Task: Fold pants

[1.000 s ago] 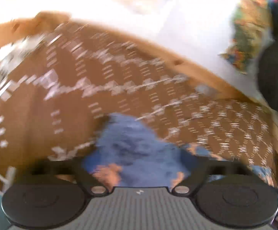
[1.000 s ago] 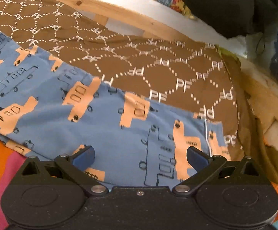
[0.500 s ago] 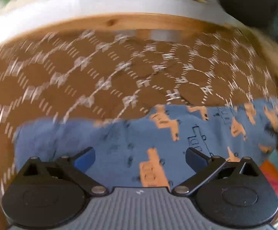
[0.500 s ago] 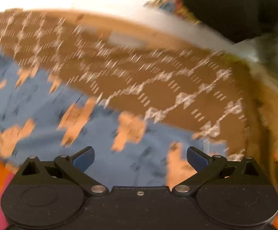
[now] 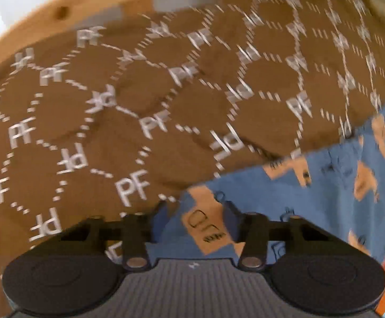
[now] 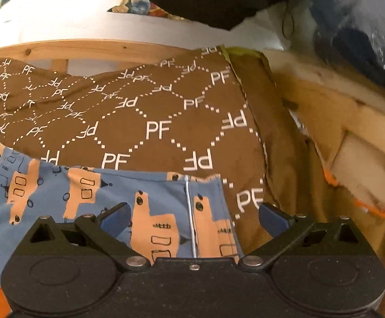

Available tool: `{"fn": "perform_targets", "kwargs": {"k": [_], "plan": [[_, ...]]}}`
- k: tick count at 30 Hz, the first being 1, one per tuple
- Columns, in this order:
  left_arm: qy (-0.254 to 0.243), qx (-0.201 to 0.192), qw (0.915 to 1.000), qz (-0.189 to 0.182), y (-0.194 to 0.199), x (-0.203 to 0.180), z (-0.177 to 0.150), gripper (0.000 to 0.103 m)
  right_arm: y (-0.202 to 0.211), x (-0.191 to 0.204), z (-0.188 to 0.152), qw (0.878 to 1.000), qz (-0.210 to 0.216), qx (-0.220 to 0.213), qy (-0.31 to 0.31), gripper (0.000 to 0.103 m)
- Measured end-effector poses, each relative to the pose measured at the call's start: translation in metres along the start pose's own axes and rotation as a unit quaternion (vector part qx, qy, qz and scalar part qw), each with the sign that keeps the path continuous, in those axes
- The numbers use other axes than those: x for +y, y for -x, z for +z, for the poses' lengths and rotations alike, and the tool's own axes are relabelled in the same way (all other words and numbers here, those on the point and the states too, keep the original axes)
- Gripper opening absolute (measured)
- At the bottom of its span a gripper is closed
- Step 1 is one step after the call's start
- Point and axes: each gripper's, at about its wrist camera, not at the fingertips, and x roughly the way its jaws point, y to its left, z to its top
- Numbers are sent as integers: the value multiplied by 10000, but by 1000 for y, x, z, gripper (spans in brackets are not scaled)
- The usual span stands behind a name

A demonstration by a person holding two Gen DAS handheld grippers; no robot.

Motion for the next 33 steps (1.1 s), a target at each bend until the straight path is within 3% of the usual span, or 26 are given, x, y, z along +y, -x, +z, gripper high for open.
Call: {"fn": "perform_targets", "kwargs": {"k": [4, 8, 14, 15, 17, 19, 20, 22, 25, 28, 31, 33], "plan": [[-273, -113, 9984, 488, -4, -17, -2, 7, 0, -1, -2, 9997, 147, 183, -85, 102], [-66, -479, 9949, 881, 5, -22, 0, 5, 2, -2, -3, 9996, 169, 176, -118, 102], [-5, -568, 9904, 1258, -22, -29, -6, 6, -4, -5, -7, 9993, 103, 312, -178, 102], [131, -585, 9895, 1311, -20, -29, -7, 11, 0, -5, -6, 9995, 113, 216, -208, 102], [412, -573, 9849, 1581, -15, -31, -6, 35, 10, -3, -5, 9993, 236, -103, -257, 102], [576, -805, 9793, 1768, 2, -41, -9, 41, 17, 5, -4, 9982, 480, -323, -126, 102], [522, -952, 9804, 1642, 8, -48, -12, 49, 18, 10, -5, 9979, 551, -338, 23, 102], [251, -1066, 9846, 1365, 12, -66, -18, 62, 12, 25, -7, 9971, 568, -191, 469, 102], [-86, -889, 9840, 1541, -9, -89, -26, 68, -8, 39, -18, 9935, 12, 264, 1104, 102], [88, -864, 9767, 1961, -18, -91, -23, 89, -7, 23, -15, 9968, -325, 265, 679, 102], [126, -466, 9804, 1912, -13, -82, -9, 90, 10, 1, -15, 9970, -692, 312, 140, 102], [-48, -260, 9827, 1835, -3, -82, 2, 90, 27, -15, -17, 9958, -549, 307, -670, 102]]}}
